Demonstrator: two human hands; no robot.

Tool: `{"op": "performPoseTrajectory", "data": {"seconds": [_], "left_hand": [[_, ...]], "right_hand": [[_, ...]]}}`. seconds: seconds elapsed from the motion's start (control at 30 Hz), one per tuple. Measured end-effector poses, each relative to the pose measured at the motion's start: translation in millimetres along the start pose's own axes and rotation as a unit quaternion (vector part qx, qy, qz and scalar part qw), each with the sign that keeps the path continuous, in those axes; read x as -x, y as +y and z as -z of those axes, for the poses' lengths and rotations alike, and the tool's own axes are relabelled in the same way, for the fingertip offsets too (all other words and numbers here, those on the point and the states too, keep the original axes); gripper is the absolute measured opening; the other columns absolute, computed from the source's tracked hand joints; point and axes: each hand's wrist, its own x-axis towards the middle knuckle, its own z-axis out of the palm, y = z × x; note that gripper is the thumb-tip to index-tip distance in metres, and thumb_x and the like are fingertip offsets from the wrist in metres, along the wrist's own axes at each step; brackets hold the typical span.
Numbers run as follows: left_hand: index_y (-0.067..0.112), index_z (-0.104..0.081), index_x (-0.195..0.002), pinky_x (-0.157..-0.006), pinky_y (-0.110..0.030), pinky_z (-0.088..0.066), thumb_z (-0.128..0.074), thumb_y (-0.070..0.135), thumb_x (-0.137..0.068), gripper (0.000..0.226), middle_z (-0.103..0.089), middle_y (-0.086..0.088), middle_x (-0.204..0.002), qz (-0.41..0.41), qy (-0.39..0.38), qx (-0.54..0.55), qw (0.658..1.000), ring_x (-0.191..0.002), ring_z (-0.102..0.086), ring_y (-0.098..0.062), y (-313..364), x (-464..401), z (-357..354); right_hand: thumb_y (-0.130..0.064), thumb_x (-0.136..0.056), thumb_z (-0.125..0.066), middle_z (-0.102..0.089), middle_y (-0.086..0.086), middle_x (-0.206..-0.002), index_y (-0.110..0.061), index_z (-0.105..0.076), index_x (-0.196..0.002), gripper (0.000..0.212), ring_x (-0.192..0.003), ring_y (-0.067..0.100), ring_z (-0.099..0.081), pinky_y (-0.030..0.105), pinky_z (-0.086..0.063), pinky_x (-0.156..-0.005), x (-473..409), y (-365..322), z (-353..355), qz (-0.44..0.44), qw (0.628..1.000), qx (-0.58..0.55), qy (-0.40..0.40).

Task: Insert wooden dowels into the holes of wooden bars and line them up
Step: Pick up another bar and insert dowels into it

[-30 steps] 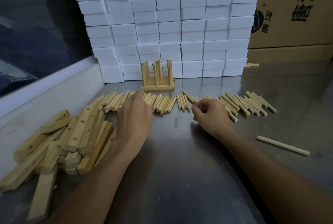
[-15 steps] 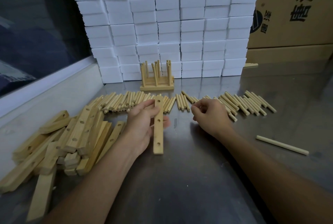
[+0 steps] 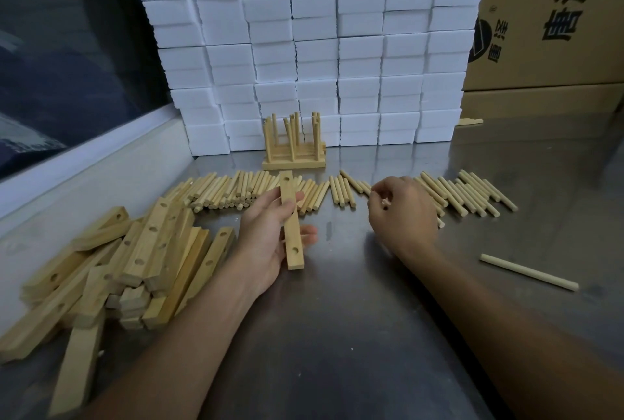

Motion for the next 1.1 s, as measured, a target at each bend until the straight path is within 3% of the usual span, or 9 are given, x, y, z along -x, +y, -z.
{"op": "performPoseTrajectory", "data": {"seconds": [0.07, 0.23, 0.47, 0.63, 0.83, 1.0, 1.1], "left_hand": [[0.022, -0.064, -0.112, -0.049, -0.032, -0.054, -0.052, 0.012, -0.1, 0.019, -0.075, 0.005, -0.105, -0.012, 0.005, -0.024, 1.0, -0.053, -0.063, -0.022, -1.3, 0.0, -0.7], [0.009, -0.061, -0.112, -0.035, -0.022, -0.035, -0.054, 0.013, -0.099, 0.015, -0.075, -0.01, -0.091, -0.022, 0.02, -0.049, 0.998, -0.042, -0.05, -0.018, -3.7, -3.5, 0.5], [0.0, -0.061, -0.113, -0.035, -0.022, -0.037, -0.045, 0.018, -0.097, 0.028, -0.072, -0.016, -0.081, 0.015, -0.014, 0.028, 0.999, -0.042, -0.05, -0.02, -3.4, -3.4, 2.6], [0.002, -0.062, -0.109, -0.036, -0.023, -0.038, -0.046, 0.017, -0.096, 0.025, -0.071, -0.015, -0.078, 0.013, -0.015, 0.021, 1.0, -0.043, -0.051, -0.019, -3.8, -4.3, 2.5], [0.001, -0.063, -0.109, -0.039, -0.023, -0.042, -0.047, 0.014, -0.097, 0.024, -0.07, -0.015, -0.077, 0.013, -0.017, 0.017, 1.0, -0.045, -0.053, -0.02, -4.2, -4.0, 2.8], [0.002, -0.062, -0.109, -0.039, -0.024, -0.042, -0.05, 0.016, -0.097, 0.022, -0.07, -0.014, -0.076, 0.005, -0.013, -0.003, 1.0, -0.046, -0.054, -0.02, -4.7, -4.9, 2.8], [0.006, -0.063, -0.102, -0.04, -0.025, -0.04, -0.057, 0.022, -0.096, 0.018, -0.065, -0.009, -0.07, -0.006, -0.011, -0.026, 1.0, -0.048, -0.053, -0.019, -5.8, -6.0, 2.3]], "right_hand": [[-0.025, -0.094, -0.059, -0.065, 0.002, -0.107, -0.017, -0.069, -0.112, 0.022, -0.101, 0.02, -0.056, 0.042, -0.046, -0.094, 0.1, 0.9, 0.3, -0.007, 0.998, 0.051, -0.021], [-0.029, -0.092, -0.056, -0.058, 0.005, -0.118, -0.019, -0.063, -0.119, 0.03, -0.115, 0.026, -0.049, 0.046, -0.034, -0.104, 1.4, -0.7, 1.0, -0.048, 0.988, 0.125, -0.072], [-0.028, -0.092, -0.055, -0.055, 0.008, -0.12, -0.016, -0.062, -0.114, 0.026, -0.116, 0.031, -0.051, 0.049, -0.033, -0.105, 2.6, -2.9, 3.6, -0.09, 0.979, 0.151, -0.103], [-0.024, -0.095, -0.058, -0.064, 0.005, -0.104, -0.015, -0.07, -0.101, 0.016, -0.102, 0.028, -0.059, 0.047, -0.043, -0.099, 0.8, -1.4, 2.6, -0.072, 0.984, 0.149, -0.073], [-0.024, -0.09, -0.07, -0.068, 0.003, -0.094, -0.016, -0.072, -0.099, 0.012, -0.088, 0.022, -0.062, 0.041, -0.054, -0.082, 2.2, -0.9, 5.0, -0.061, 0.991, 0.11, -0.04], [-0.01, -0.089, -0.065, -0.061, 0.008, -0.115, -0.013, -0.06, -0.125, 0.036, -0.099, 0.025, -0.058, 0.042, -0.052, -0.087, -0.1, -0.4, 3.3, -0.064, 0.994, 0.07, -0.057], [-0.001, -0.09, -0.059, -0.049, 0.008, -0.123, -0.014, -0.051, -0.131, 0.044, -0.095, 0.019, -0.053, 0.033, -0.047, -0.079, -0.9, -3.6, 1.7, -0.054, 0.996, -0.006, -0.071]]}}
